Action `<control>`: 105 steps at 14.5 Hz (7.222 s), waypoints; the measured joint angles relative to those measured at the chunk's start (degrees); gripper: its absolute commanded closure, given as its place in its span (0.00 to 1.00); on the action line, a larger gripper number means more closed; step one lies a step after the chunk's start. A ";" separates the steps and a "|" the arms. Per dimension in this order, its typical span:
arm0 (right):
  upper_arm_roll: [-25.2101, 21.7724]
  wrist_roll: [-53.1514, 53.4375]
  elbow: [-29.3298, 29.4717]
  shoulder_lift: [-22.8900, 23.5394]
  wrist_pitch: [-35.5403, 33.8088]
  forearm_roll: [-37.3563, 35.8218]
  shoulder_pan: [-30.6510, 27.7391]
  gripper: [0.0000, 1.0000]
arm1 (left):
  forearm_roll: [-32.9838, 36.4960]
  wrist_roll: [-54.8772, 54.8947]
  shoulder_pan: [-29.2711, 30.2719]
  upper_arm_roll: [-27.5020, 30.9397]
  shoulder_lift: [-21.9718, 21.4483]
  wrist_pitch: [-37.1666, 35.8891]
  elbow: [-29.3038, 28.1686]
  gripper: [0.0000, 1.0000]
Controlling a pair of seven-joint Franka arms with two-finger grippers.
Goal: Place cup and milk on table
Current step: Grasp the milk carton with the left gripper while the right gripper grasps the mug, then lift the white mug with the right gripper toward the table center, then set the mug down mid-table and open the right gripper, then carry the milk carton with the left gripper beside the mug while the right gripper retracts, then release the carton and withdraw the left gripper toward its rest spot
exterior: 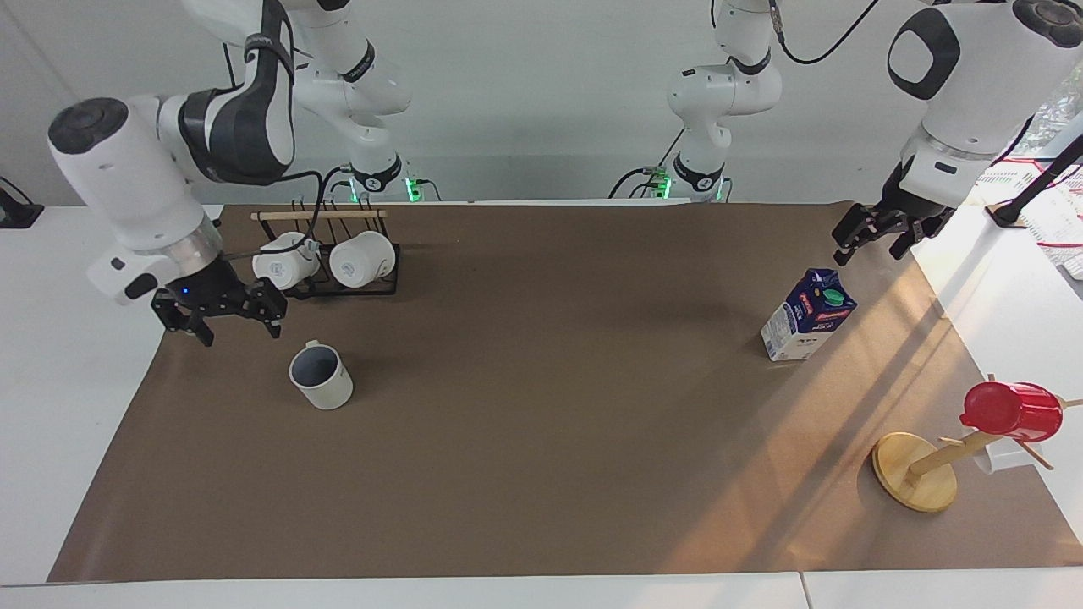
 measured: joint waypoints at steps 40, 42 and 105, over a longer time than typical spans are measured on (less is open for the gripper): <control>1.06 35.92 -0.58 7.05 8.97 -5.38 32.13 1.00 | 0.00 -0.07 1.22 -0.10 -0.23 17.32 -16.05 1.00; 1.05 36.12 -1.44 7.51 10.27 -5.42 32.74 1.00 | 0.00 -0.07 1.22 -0.10 -0.23 17.48 -16.05 1.00; 0.17 24.53 14.34 -11.77 -35.97 -3.80 3.83 0.00 | 4.30 -27.79 -23.24 -0.04 3.75 2.40 4.59 0.00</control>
